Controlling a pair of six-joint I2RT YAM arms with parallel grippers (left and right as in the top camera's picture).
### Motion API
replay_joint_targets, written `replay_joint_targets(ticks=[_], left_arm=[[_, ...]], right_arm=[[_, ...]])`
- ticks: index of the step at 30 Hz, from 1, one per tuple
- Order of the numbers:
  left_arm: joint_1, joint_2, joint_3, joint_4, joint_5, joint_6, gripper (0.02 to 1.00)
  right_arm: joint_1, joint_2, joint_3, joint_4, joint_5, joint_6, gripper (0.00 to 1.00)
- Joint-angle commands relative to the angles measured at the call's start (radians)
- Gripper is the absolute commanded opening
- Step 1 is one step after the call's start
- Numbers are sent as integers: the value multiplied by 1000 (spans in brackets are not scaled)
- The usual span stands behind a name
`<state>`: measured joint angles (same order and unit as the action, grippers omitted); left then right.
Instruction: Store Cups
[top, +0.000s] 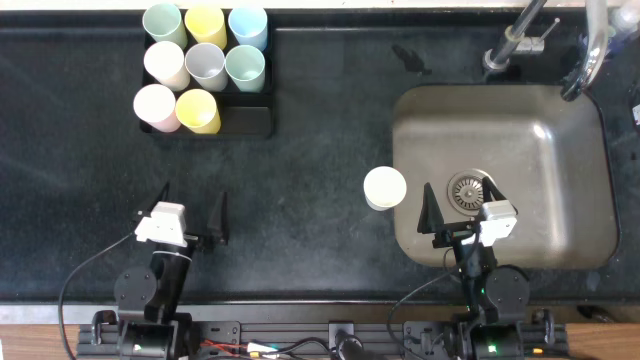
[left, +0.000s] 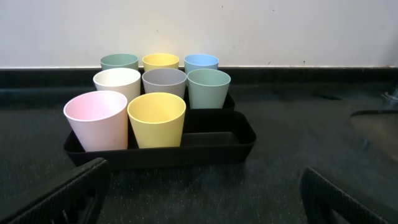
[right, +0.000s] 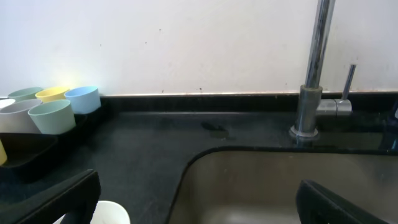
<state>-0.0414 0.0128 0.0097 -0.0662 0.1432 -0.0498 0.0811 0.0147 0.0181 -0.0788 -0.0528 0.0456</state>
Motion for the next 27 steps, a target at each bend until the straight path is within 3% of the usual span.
replay_joint_targets(ticks=[1, 12, 22, 27], left_arm=[[0, -10, -2, 0, 21, -7, 1000], [0, -10, -2, 0, 21, -7, 1000], [0, -10, -2, 0, 21, -7, 1000], [0, -10, -2, 0, 21, -7, 1000]], right_arm=[[-1, -11, -13, 6, 0, 37, 998], [-2, 5, 23, -39, 2, 36, 993], [-3, 388, 582, -579, 13, 31, 998], [-3, 668, 933, -844, -54, 30, 996]])
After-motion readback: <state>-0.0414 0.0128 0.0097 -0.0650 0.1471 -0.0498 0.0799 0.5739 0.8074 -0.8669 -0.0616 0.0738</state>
